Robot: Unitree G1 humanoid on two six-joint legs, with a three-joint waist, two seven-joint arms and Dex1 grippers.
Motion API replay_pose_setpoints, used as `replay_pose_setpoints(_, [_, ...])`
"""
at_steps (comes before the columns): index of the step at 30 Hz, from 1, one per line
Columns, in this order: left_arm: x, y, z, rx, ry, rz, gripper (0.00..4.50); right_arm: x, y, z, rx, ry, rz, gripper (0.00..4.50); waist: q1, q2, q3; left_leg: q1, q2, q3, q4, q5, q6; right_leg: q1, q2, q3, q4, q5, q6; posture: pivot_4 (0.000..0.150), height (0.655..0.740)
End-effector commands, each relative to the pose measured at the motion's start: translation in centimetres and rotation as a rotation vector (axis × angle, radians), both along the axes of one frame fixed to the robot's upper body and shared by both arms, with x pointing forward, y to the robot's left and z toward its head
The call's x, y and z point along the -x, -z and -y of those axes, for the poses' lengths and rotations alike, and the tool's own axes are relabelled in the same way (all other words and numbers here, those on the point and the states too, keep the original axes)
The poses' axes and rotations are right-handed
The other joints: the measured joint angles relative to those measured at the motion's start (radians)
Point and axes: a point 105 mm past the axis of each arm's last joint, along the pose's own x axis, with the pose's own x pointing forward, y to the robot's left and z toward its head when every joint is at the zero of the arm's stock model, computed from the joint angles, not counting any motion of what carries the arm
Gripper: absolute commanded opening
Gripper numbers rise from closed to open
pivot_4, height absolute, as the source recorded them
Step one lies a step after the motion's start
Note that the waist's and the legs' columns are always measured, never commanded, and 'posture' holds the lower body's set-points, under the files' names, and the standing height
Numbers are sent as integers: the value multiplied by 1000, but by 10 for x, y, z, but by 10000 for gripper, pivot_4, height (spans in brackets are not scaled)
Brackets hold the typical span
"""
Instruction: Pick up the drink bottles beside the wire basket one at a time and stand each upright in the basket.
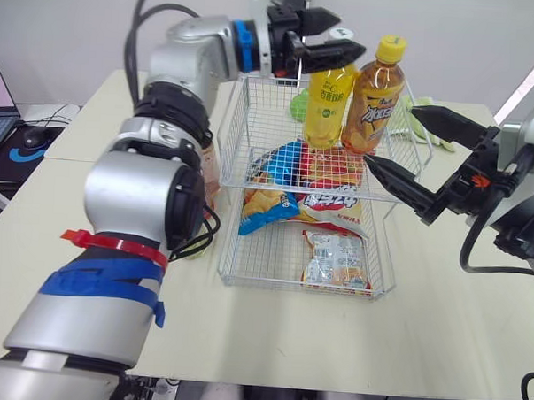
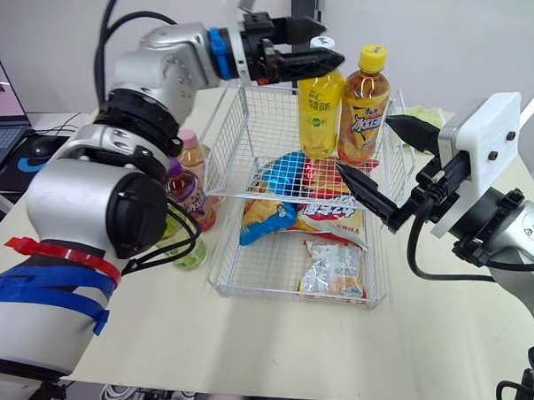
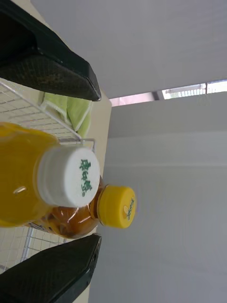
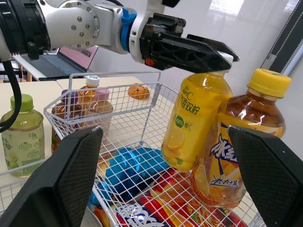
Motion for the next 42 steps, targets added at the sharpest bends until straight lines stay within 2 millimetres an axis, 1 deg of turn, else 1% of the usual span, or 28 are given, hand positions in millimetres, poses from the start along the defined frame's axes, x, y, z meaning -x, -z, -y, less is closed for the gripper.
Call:
replay_pose_setpoints(1, [8, -35, -35, 81, -60, 86, 44794, 3, -9, -7, 3, -64, 37, 45000, -1, 0, 0, 0, 0, 0, 0, 0, 0, 0, 0, 0, 0, 0, 0, 1500, 7400])
replay_pose_setpoints(2, [7, -37, -57, 105, -116, 94, 44794, 1, -9, -10, 1, -95, 30, 45000, -3, 1, 0, 0, 0, 0, 0, 0, 0, 0, 0, 0, 0, 0, 0, 1500, 7400])
replay_pose_setpoints(4, [7, -38, -86, 128, -196, 113, 44794, -2, -9, -15, 3, -136, 21, 45000, -7, 2, -1, 2, 0, 1, 0, 0, 0, 0, 0, 2, 0, 0, 0, 1500, 7400])
replay_pose_setpoints(5, [7, -36, -103, 136, -255, 128, 44794, -4, -9, -17, 5, -159, 18, 45000, -8, 2, -1, 3, 0, 1, -1, 0, 0, 1, 0, 2, 0, 0, 0, 1500, 7400])
replay_pose_setpoints(6, [7, -31, -131, 147, -361, 149, 44794, -6, -8, -21, 5, -204, 7, 45000, -9, 2, -1, 3, 1, 2, -1, 0, 0, 1, 0, 2, 1, 0, 0, 1500, 7400])
replay_pose_setpoints(7, [8, -26, -154, 144, -455, 177, 44794, -8, -7, -25, 7, -243, -2, 45000, -14, 2, -1, 5, 1, 2, -1, 0, 0, 2, 0, 3, 1, 0, 0, 1500, 7400])
replay_pose_setpoints(8, [10, -23, -167, 141, -515, 196, 44794, -9, -7, -27, 9, -269, -7, 45000, -14, 2, -1, 6, 1, 3, -1, 0, 0, 3, 0, 4, 1, 0, 0, 1500, 7400])
replay_pose_setpoints(10, [17, -11, -203, 184, -656, 177, 44794, -12, -7, -34, 5, -331, -16, 45000, -14, 2, -1, 5, 1, 2, 0, 0, 0, 3, 0, 3, 1, 0, 0, 1500, 7400])
replay_pose_setpoints(11, [26, 2, -229, 188, -758, 180, 44794, -15, -6, -38, 4, -366, -20, 45000, -14, 2, -2, 6, 1, 2, 0, 0, 0, 3, 0, 4, 1, 0, 0, 1500, 7400])
replay_pose_setpoints(12, [39, 18, -253, 189, -853, 176, 44794, -17, -5, -44, 6, -408, -30, 45000, -16, 3, -2, 5, 1, 3, 0, 0, 0, 3, -1, 4, 1, 0, 0, 1500, 7400])
replay_pose_setpoints(13, [49, 27, -266, 182, -911, 177, 44794, -18, -5, -47, 9, -436, -35, 45000, -22, 3, -2, 6, 1, 3, 0, 0, 0, 3, -1, 4, 1, 0, 0, 1500, 7400])
replay_pose_setpoints(14, [63, 43, -280, 179, -969, 163, 44794, -19, -5, -50, 8, -465, -37, 45000, -23, 2, -2, 6, 1, 3, -1, 0, 0, 3, -1, 4, 1, 0, 0, 1500, 7400])
replay_pose_setpoints(15, [72, 52, -286, 180, -1001, 150, 44794, -21, -6, -52, 8, -484, -37, 45000, -24, 2, -2, 5, 1, 2, -1, 0, 0, 3, -1, 3, 0, 0, 0, 1500, 7400])
replay_pose_setpoints(16, [84, 66, -293, 173, -1036, 131, 44794, -22, -6, -55, 8, -505, -34, 45000, -24, 2, -2, 5, 1, 2, -1, 0, 0, 3, -1, 3, 0, 0, 0, 1500, 7400])
replay_pose_setpoints(17, [101, 91, -303, 169, -1089, 94, 44794, -24, -6, -59, 9, -535, -31, 45000, -23, 2, -2, 5, 1, 2, -1, 0, 0, 3, -1, 3, 0, 0, 0, 1500, 7400])
replay_pose_setpoints(18, [114, 106, -308, 164, -1127, 69, 44794, -25, -7, -62, 11, -555, -28, 45000, -23, 2, -2, 5, 1, 2, -1, 0, 0, 3, -2, 3, 0, 0, 0, 1500, 7400])
replay_pose_setpoints(19, [131, 128, -310, 161, -1160, 26, 44794, -27, -6, -66, 14, -578, -27, 45000, -22, 2, -2, 6, 1, 3, -1, 0, 0, 3, -3, 3, 0, 1, 0, 1500, 7400])
replay_pose_setpoints(20, [147, 145, -309, 164, -1190, -8, 44794, -28, -6, -69, 17, -597, -24, 45000, -21, 2, -3, 7, 1, 2, -1, 0, 0, 4, -3, 3, 0, 1, 0, 1500, 7400])
replay_pose_setpoints(22, [172, 171, -306, 168, -1241, -71, 44794, -30, -6, -73, 15, -631, -21, 45000, -12, 1, -3, 8, 1, 2, -1, 0, 0, 7, -3, 2, -1, 1, 0, 1500, 7400])
replay_pose_setpoints(24, [189, 191, -296, 142, -1259, -119, 44794, -32, -6, -76, 17, -658, -16, 45000, 0, -2, -5, 9, 1, -1, 0, 0, 0, 9, -3, 0, -1, 1, 0, 1500, 7400])
replay_pose_setpoints(25, [196, 197, -290, 146, -1258, -139, 44794, -32, -5, -77, 18, -672, -16, 45000, 7, -2, -5, 12, 1, -2, 0, 0, 0, 12, -3, -1, -1, 1, 0, 1500, 7400])
replay_pose_setpoints(27, [203, 202, -282, 162, -1254, -160, 44794, -32, -5, -80, 23, -693, -16, 45000, 12, -2, -5, 15, 1, -4, 0, 0, 0, 17, -4, -2, -1, 1, 0, 1500, 7400])
replay_pose_setpoints(29, [204, 203, -279, 167, -1250, -169, 44794, -32, -5, -81, 25, -705, -16, 45000, 13, -2, -5, 17, 1, -4, 0, 0, 0, 18, -4, -2, -1, 2, -2, 1500, 7400])
replay_pose_setpoints(32, [194, 197, -278, 172, -1241, -163, 44794, -32, -5, -80, 27, -695, -9, 45000, 11, 0, -6, 17, 1, -4, -1, 0, 1, 18, -4, -3, 0, 3, -4, 1500, 7400])
replay_pose_setpoints(36, [162, 181, -274, 185, -1184, -143, 44794, -31, -5, -76, 23, -661, -6, 45000, 11, 0, -6, 17, 1, -4, -1, 0, 1, 18, -4, -3, 1, 3, -4, 1500, 7400])
replay_pose_setpoints(40, [105, 170, -255, 168, -1062, -156, 44794, -28, -4, -69, 18, -596, -2, 45000, 14, 1, -6, 16, 1, -4, -1, 1, 0, 17, -4, -4, -1, 3, -4, 1500, 7400])
replay_pose_setpoints(42, [78, 167, -251, 143, -1040, -146, 44794, -26, -4, -65, 14, -558, 3, 45000, 16, 1, -7, 15, 0, -4, -1, 1, 0, 17, -4, -4, -1, 3, -4, 1500, 7400])
